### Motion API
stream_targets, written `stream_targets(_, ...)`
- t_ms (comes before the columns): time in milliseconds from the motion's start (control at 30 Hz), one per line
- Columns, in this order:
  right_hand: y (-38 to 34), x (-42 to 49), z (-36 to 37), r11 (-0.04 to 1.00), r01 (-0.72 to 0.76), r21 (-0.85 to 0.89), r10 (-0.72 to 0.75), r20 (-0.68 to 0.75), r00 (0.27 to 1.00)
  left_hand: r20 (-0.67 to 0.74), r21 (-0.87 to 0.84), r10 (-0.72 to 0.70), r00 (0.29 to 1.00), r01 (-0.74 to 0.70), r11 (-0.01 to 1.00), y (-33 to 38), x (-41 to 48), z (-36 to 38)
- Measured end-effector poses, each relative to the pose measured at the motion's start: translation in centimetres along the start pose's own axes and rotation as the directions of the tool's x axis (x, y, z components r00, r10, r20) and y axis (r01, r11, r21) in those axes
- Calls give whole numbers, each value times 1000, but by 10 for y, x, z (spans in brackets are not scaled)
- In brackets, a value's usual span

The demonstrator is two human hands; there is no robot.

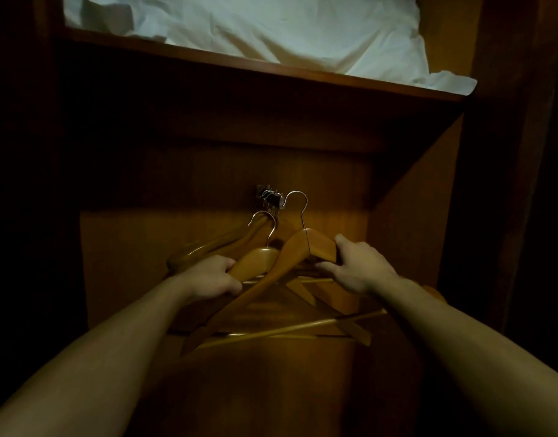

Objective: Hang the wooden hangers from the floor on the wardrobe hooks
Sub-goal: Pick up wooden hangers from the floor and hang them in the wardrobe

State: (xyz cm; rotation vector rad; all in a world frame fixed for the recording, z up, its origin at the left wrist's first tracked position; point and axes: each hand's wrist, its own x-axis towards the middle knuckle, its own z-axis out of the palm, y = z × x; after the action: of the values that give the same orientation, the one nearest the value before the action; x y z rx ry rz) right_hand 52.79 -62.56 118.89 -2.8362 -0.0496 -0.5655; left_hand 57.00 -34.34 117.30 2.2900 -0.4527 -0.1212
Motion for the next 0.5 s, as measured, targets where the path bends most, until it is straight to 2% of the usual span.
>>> stream_targets(267,29,53,3,995,94,45,-92,-42,995,-19,-103,-45,999,43,994,12,32,-1)
stream_targets(500,61,90,9,978,165,131,-164,-14,986,-99,2,-104,990,104,995,11,47,8)
